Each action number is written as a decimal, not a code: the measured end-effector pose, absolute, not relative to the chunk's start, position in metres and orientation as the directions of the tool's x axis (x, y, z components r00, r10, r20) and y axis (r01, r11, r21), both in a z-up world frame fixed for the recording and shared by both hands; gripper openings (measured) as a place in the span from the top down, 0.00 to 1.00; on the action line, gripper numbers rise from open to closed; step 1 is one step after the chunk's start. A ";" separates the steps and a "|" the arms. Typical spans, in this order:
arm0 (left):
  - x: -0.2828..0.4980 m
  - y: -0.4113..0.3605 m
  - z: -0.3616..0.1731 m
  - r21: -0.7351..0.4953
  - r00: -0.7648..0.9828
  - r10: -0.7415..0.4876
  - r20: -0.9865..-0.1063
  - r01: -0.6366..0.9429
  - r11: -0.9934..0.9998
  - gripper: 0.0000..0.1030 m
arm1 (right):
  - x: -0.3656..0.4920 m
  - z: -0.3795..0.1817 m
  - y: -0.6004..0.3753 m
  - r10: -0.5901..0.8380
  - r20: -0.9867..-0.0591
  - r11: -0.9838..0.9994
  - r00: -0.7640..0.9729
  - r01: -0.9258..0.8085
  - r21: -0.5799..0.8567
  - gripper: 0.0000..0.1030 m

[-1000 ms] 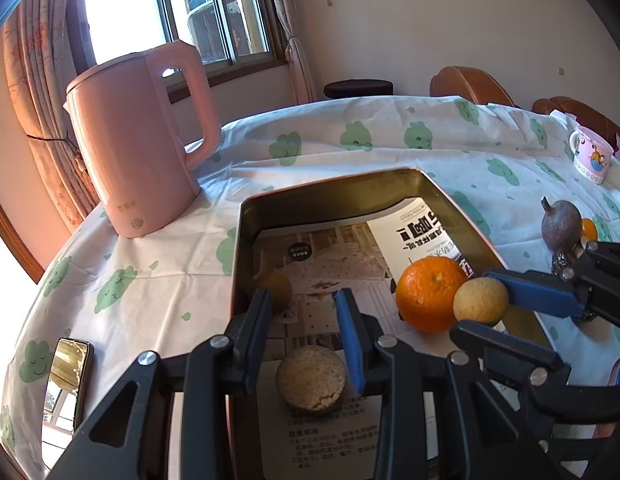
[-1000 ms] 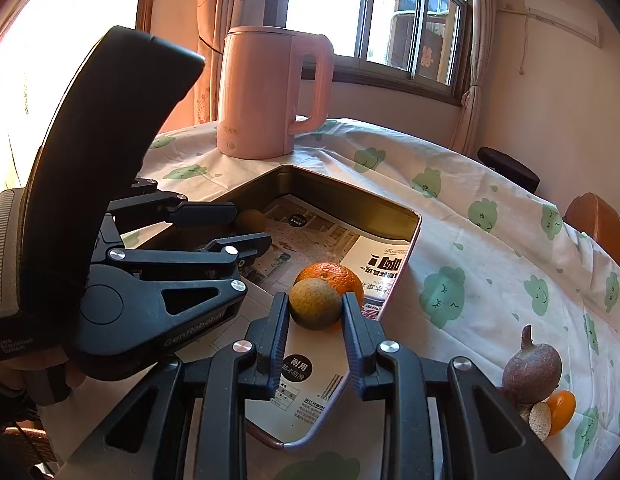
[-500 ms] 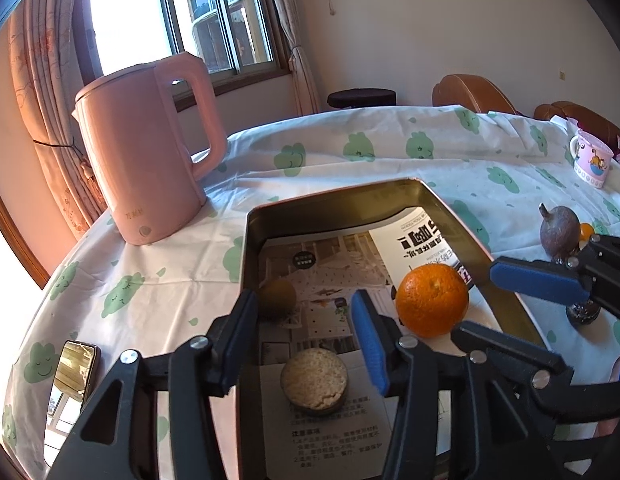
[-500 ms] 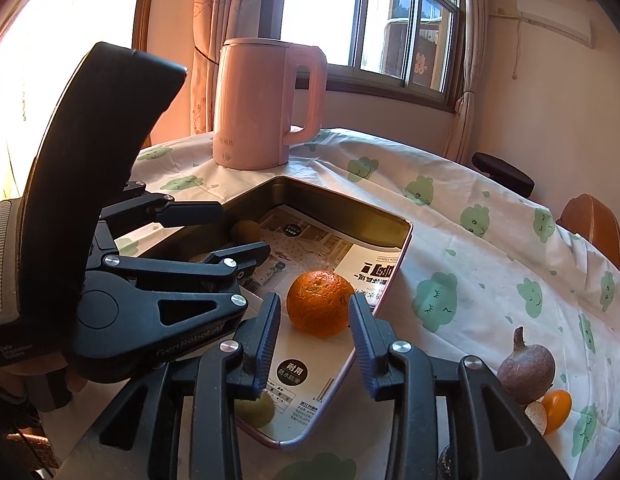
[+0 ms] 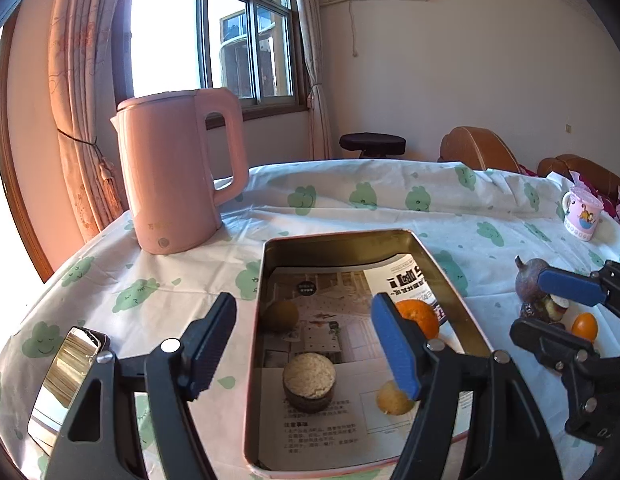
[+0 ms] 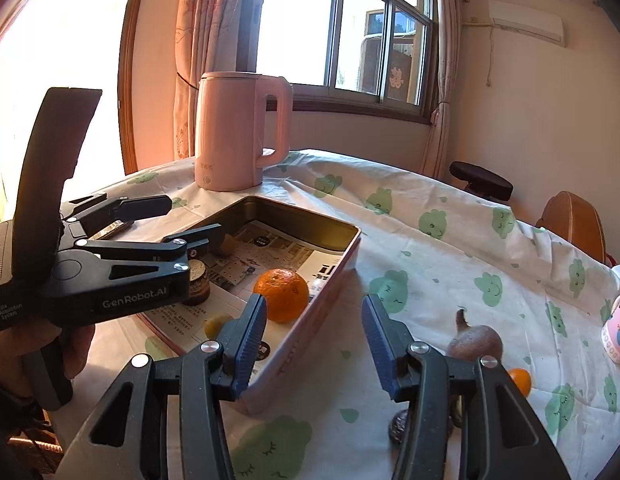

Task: Organize fruits
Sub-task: 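Withdraw both tools from the tin toward the remaining fruits on the cloth, then grasp the dark round fruit with the left tool while the right tool grasps an orange, then lift and carry the dark fruit with the left tool while the right tool carries the orange to the tin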

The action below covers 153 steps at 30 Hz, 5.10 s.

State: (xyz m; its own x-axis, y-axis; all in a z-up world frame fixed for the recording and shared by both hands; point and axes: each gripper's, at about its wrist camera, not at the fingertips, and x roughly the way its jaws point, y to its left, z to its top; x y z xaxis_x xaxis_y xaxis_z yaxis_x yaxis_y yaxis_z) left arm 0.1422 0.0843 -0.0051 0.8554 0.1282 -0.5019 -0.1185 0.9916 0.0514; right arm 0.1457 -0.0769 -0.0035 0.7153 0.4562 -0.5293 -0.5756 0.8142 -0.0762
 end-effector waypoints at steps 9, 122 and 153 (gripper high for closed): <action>0.133 0.022 0.009 0.049 0.872 0.015 -0.488 0.010 0.999 0.27 | 0.139 -0.002 -0.182 0.287 -0.541 0.912 0.790 -0.398 -0.097 0.44; 0.149 -0.079 -0.019 -0.011 0.795 -0.171 -0.582 0.202 0.979 0.60 | 0.146 -0.014 -0.235 0.369 -0.534 0.900 0.761 -0.436 0.001 0.65; 0.131 -0.074 -0.010 0.001 0.860 -0.141 -0.491 0.163 0.987 0.60 | 0.132 -0.004 -0.244 0.395 -0.446 0.902 0.803 -0.431 0.022 0.65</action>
State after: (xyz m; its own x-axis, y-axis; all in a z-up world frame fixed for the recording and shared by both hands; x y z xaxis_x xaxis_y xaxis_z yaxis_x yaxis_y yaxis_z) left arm 0.1314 -0.0742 -0.0100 0.8596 -0.1409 -0.4912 0.1625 0.9867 0.0013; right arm 0.1323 -0.2444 -0.0045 0.8031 0.3949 -0.4461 -0.4314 0.9019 0.0217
